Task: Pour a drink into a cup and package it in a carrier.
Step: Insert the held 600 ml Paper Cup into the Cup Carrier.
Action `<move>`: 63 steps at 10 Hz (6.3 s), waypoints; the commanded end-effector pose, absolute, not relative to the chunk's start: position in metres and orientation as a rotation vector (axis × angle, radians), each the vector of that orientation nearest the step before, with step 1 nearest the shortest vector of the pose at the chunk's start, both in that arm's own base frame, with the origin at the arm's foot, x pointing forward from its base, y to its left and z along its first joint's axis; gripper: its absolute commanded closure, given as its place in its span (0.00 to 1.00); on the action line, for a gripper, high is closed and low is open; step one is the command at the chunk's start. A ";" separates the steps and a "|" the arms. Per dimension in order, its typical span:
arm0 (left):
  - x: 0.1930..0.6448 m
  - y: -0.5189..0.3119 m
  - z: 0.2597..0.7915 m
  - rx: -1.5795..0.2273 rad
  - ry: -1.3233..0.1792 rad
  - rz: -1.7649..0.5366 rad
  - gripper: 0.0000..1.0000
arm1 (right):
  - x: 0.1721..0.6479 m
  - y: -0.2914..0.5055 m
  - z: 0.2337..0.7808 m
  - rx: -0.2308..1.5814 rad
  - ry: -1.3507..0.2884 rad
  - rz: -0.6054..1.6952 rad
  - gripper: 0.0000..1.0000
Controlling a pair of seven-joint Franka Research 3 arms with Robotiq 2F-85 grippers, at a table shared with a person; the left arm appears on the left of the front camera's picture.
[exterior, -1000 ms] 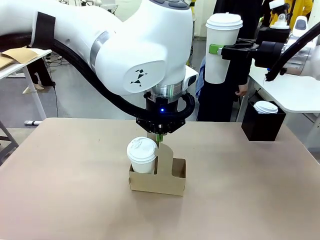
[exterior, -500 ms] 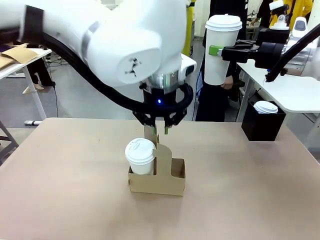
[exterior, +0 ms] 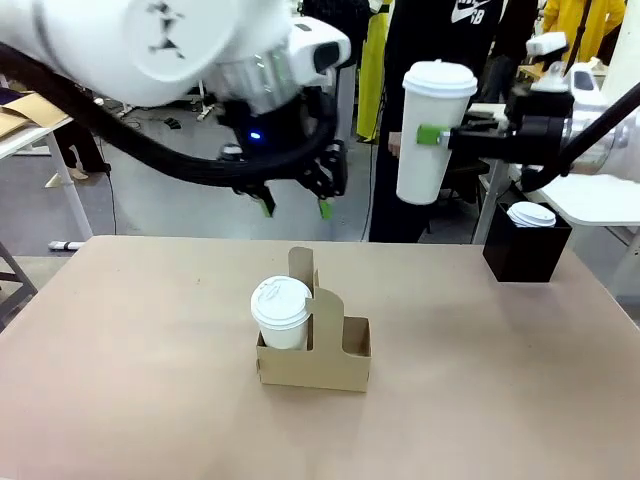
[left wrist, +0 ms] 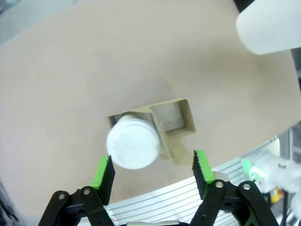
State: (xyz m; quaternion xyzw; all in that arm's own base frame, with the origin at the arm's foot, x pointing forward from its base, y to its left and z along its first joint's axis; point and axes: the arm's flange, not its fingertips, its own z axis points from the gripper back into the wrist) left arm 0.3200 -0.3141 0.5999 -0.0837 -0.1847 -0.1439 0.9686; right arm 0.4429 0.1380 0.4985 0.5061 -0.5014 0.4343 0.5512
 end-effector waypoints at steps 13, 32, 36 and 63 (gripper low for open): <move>0.309 -0.158 0.544 -0.177 -0.545 -0.709 0.00 | 0.422 0.192 0.405 1.376 -1.100 1.335 0.20; 0.331 -0.060 0.526 -0.266 -0.578 -0.855 0.00 | 0.437 0.251 0.266 1.601 -0.795 1.479 0.20; 0.331 -0.060 0.526 -0.266 -0.578 -0.855 0.00 | 0.440 0.251 0.248 1.613 -0.778 1.522 0.20; 0.331 -0.060 0.526 -0.266 -0.578 -0.855 0.00 | 0.380 -0.057 0.393 0.642 -0.721 0.719 0.00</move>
